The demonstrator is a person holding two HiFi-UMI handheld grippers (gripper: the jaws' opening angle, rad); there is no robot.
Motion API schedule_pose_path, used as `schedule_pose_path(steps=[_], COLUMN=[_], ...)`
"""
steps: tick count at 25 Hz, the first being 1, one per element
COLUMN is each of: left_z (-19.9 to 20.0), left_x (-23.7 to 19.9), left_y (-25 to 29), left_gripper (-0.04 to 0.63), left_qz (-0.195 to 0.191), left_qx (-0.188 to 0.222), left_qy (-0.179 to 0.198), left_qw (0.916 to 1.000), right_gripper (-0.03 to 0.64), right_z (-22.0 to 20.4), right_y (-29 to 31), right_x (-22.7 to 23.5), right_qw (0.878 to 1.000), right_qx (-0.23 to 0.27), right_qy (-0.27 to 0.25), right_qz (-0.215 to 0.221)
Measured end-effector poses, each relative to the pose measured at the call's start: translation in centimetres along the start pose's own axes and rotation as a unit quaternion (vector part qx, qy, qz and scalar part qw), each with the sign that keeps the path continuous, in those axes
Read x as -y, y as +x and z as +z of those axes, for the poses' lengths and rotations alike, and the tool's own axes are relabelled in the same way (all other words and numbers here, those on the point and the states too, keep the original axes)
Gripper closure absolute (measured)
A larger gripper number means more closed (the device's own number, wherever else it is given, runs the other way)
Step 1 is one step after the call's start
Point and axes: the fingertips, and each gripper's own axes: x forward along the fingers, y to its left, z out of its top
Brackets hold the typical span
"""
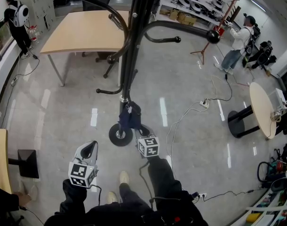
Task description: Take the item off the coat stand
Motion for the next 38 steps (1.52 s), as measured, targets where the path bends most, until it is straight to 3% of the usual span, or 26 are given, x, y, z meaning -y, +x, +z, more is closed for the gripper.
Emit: schedule_pose_path(steps=[38], left_z=[-0.2], left_x=[0.4], left_y=[-2.1], left_gripper=[0.594], left_qz=[-0.003], left_qx=[0.006], left_qy=[0.005], left_qw=[1.0000], right_gripper=[0.568], right_z=[1.7], right_y=[-2.9], right_x=[-0.7], right_qw=[0.999], right_qx=[0.027], right_qy=[-0.007], right_qz=[-0.016])
